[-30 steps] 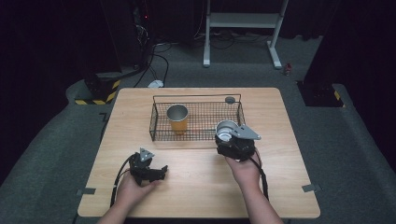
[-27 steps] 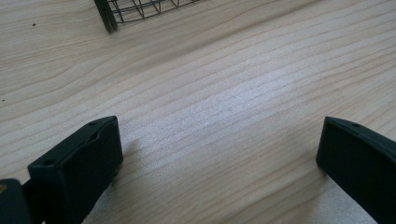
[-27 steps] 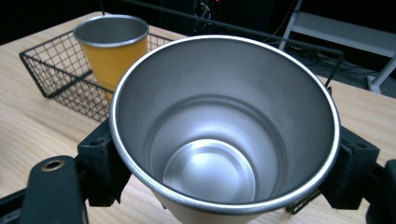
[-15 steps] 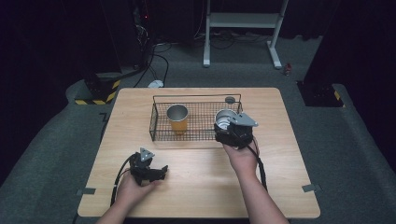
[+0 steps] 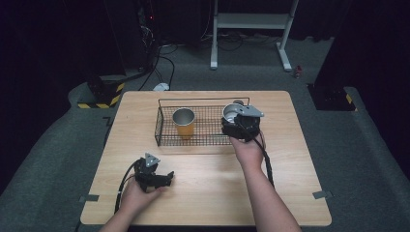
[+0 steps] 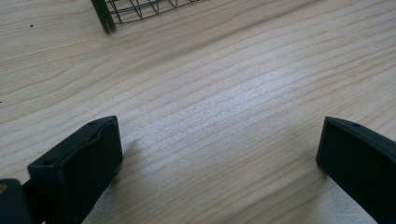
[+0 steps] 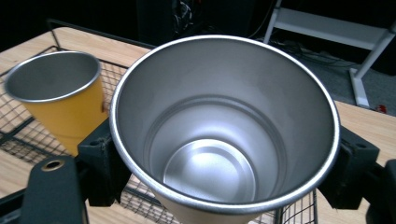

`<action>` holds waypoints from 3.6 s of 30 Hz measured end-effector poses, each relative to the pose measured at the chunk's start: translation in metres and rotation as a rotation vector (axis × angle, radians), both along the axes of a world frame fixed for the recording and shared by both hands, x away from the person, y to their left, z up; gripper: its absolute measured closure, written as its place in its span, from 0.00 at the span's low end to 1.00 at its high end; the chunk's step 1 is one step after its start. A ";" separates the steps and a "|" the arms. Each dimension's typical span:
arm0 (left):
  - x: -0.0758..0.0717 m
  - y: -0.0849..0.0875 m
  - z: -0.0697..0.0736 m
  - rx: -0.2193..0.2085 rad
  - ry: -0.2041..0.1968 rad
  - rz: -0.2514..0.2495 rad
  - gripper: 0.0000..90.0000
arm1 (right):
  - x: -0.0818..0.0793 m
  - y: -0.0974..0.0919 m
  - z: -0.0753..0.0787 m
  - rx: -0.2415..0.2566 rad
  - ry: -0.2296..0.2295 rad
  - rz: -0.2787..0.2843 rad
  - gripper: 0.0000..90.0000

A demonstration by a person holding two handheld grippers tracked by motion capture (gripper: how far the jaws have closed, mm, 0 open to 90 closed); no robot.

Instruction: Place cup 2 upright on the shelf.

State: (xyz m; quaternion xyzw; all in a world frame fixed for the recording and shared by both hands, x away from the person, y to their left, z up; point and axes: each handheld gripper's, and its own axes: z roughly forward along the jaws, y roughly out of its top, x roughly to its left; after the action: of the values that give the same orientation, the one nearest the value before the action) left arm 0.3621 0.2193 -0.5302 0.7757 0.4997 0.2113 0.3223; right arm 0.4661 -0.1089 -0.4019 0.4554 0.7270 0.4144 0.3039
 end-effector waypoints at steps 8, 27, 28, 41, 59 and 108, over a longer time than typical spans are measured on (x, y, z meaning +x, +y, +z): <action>0.000 -0.001 0.000 -0.002 0.000 -0.003 0.01 | 0.020 -0.002 -0.007 0.011 0.025 -0.026 0.21; 0.001 -0.001 0.000 -0.001 0.002 -0.008 0.01 | 0.056 0.006 -0.039 -0.030 0.156 -0.049 0.21; 0.001 -0.001 0.000 0.000 0.002 -0.008 0.01 | 0.058 0.008 -0.040 -0.033 0.159 -0.045 0.21; 0.001 -0.001 0.000 -0.001 0.002 -0.009 0.01 | 0.067 0.017 -0.057 -0.067 0.254 -0.039 0.21; 0.000 0.000 0.000 0.000 0.001 -0.005 0.01 | 0.074 0.014 -0.065 -0.058 0.316 -0.043 0.21; -0.001 0.000 0.000 0.001 0.001 -0.004 0.01 | 0.061 0.018 -0.050 -0.042 0.255 -0.009 0.11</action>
State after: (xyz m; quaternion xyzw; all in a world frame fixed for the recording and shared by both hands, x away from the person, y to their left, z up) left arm 0.3614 0.2193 -0.5302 0.7769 0.4984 0.2103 0.3221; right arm 0.5271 -0.0911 -0.4519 0.5011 0.7663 0.3364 0.2203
